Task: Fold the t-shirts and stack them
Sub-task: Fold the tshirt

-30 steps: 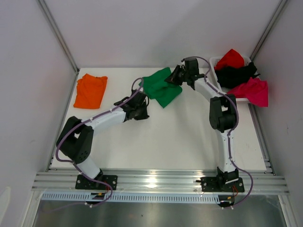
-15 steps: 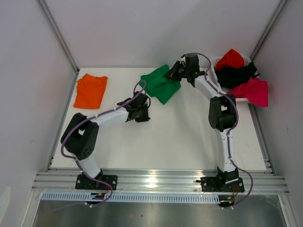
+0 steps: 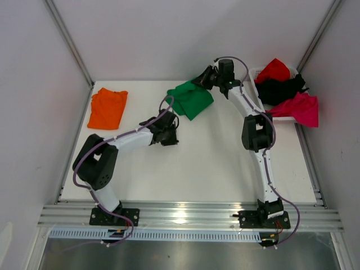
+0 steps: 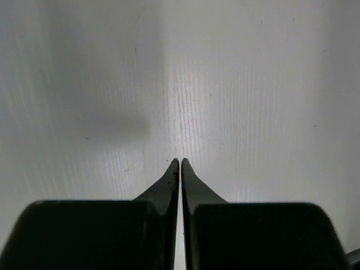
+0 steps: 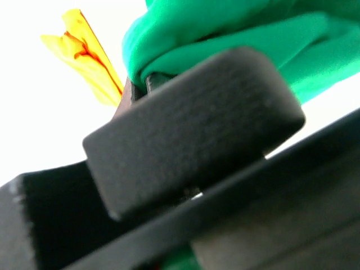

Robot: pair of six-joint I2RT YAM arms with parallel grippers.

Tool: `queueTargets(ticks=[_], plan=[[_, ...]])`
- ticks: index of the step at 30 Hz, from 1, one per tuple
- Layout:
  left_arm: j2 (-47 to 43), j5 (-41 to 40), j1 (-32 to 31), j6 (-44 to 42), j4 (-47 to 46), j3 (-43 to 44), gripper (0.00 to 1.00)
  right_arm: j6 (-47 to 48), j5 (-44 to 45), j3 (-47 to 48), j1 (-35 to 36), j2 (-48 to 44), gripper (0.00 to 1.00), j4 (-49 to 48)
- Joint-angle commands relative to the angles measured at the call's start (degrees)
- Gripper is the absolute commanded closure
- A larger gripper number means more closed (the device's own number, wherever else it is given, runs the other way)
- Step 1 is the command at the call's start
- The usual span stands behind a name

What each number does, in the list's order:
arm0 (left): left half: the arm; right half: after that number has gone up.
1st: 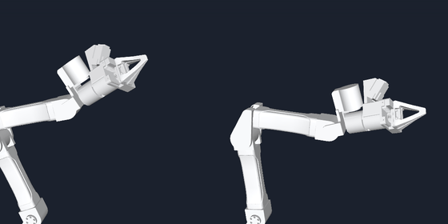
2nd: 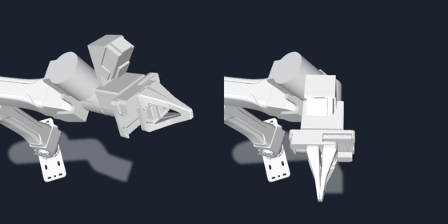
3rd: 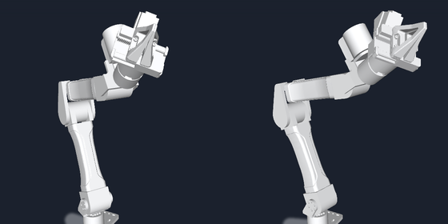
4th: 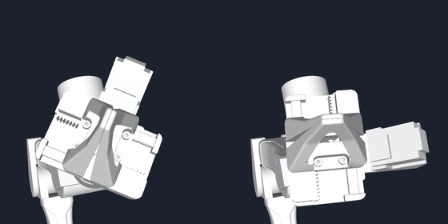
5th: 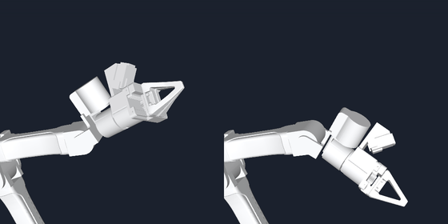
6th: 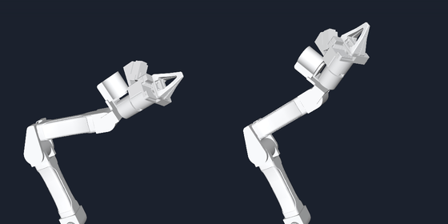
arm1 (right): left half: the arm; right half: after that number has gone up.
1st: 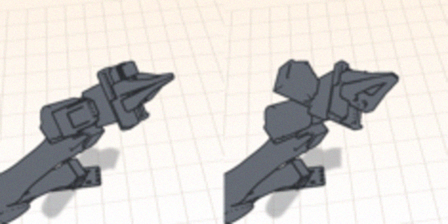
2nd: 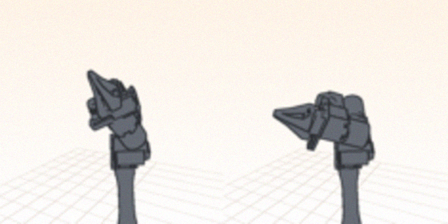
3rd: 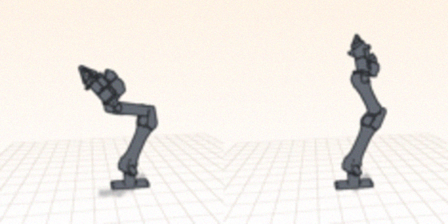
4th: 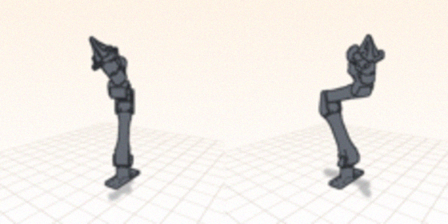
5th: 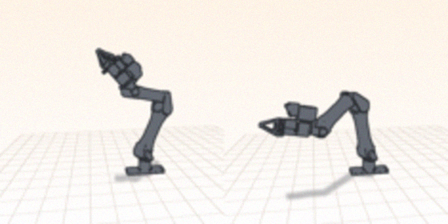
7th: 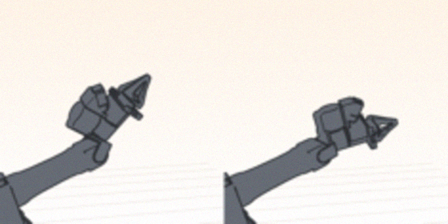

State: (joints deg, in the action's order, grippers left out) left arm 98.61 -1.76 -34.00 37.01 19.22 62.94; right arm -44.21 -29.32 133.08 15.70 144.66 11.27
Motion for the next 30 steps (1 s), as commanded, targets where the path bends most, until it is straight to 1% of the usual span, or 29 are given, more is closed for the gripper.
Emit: queueTargets(ticks=[1, 5, 6, 8, 9, 10, 12, 13, 14, 16, 17, 21, 27, 30], plan=[[-0.4, 1.3, 0.2, -0.6, -1.6, -0.5, 0.98, -2.0, -2.2, 7.0, -0.8, 3.2, 1.00, -1.9], [-0.8, 1.3, 0.2, -0.3, -2.9, -2.0, 0.98, -1.8, -1.8, 5.6, -0.7, 4.2, 1.00, -4.7], [-0.8, 3.0, 0.2, -0.2, -3.0, -2.4, 0.98, -1.8, -2.1, 5.6, -0.8, 4.6, 1.00, -5.1], [-0.7, 3.6, 0.2, -0.3, -3.4, -3.0, 0.97, -2.2, -3.5, 5.7, -0.6, 5.9, 1.00, -5.9], [-0.4, 4.4, 0.2, -0.4, -3.8, -3.0, 0.97, -2.3, -3.9, 5.6, -0.7, 6.3, 0.97, -6.1], [-0.3, 4.7, 0.1, -0.5, -3.8, -3.3, 0.95, -2.1, -4.2, 5.6, -0.5, 6.6, 0.72, -5.9], [0.2, 5.5, 0.1, -0.7, -4.0, -3.1, 0.91, -0.4, -2.9, 5.2, -0.1, 6.6, 0.51, -4.5], [0.5, 6.4, 0.1, -0.7, -4.2, -3.1, 0.89, 0.8, -1.7, 4.0, 0.0, 6.2, 0.46, -3.3], [0.8, 6.7, -0.2, -0.8, -4.4, -3.3, 0.89, 2.9, 0.1, 2.9, 0.4, 4.9, 0.37, -3.1], [1.2, 7.3, -0.5, -1.2, -5.1, -3.3, 0.89, 4.5, 1.2, 1.0, 0.9, 3.7, 0.32, -3.3], [1.5, 7.4, -1.1, -1.2, -5.2, -3.3, 0.89, 5.2, 1.6, -0.3, 1.1, 3.3, 0.24, -3.3], [3.2, 8.4, -2.2, -1.2, -6.0, -3.1, 0.89, 7.7, 1.6, -2.3, 1.7, 0.9, 0.23, -3.4], [5.1, 8.7, -3.2, -1.2, -6.7, -3.4, 0.90, 9.9, 2.2, -8.1, 2.2, -2.6, 0.23, -4.3], [6.1, 9.3, -3.5, -1.4, -7.1, -3.3, 0.91, 10.6, 1.9, -8.7, 2.4, -3.1, 0.23, -3.9]])
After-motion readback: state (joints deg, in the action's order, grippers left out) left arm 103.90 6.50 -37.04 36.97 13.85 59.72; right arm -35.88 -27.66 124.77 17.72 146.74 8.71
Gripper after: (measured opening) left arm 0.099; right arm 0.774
